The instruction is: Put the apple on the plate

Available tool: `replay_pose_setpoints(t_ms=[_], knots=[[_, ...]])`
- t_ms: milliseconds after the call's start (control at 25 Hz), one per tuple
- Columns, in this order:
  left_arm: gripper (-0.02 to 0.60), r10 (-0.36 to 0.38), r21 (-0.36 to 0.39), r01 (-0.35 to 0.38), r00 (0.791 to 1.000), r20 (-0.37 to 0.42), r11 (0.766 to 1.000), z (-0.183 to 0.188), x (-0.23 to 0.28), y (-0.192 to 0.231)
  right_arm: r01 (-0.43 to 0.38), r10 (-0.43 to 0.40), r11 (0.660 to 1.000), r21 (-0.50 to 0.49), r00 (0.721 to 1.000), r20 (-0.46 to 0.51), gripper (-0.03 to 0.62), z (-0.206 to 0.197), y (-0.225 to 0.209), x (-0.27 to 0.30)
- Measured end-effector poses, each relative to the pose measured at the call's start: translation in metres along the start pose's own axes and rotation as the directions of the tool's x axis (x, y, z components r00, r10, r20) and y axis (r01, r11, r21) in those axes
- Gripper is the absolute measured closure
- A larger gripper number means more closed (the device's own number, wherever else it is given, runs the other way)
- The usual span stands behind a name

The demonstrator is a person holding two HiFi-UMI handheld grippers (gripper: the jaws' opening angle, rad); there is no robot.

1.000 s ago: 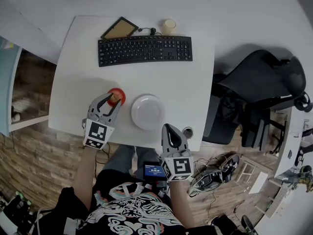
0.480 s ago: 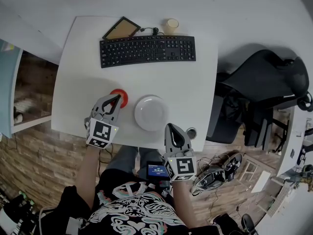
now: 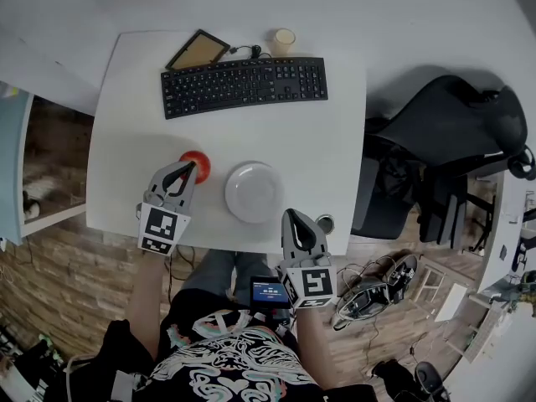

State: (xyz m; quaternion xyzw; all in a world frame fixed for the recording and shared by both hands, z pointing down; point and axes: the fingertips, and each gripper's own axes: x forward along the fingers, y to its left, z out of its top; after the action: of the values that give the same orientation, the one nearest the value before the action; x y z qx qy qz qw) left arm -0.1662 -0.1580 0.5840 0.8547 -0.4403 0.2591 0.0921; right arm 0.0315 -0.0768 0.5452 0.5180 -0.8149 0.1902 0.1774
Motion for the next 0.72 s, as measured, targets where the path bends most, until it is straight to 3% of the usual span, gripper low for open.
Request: replay_pose_setpoints(t_ms=[440,720], knots=[[0.566,0.016,0.010,-0.017,0.999,0.031,1.000,0.019,-0.009,0.008,0.015,-0.015,1.000,-0.001,1.000,0.027,0.565,0.007,-0.002,-0.008],[0.563,-0.016,0.076,0.022,0.996,-0.085,0.997,-0.018,-0.003,-0.015,0.020,-0.020,1.000,0.001,0.999,0.027,0.565,0.006,-0.003,-0.017]])
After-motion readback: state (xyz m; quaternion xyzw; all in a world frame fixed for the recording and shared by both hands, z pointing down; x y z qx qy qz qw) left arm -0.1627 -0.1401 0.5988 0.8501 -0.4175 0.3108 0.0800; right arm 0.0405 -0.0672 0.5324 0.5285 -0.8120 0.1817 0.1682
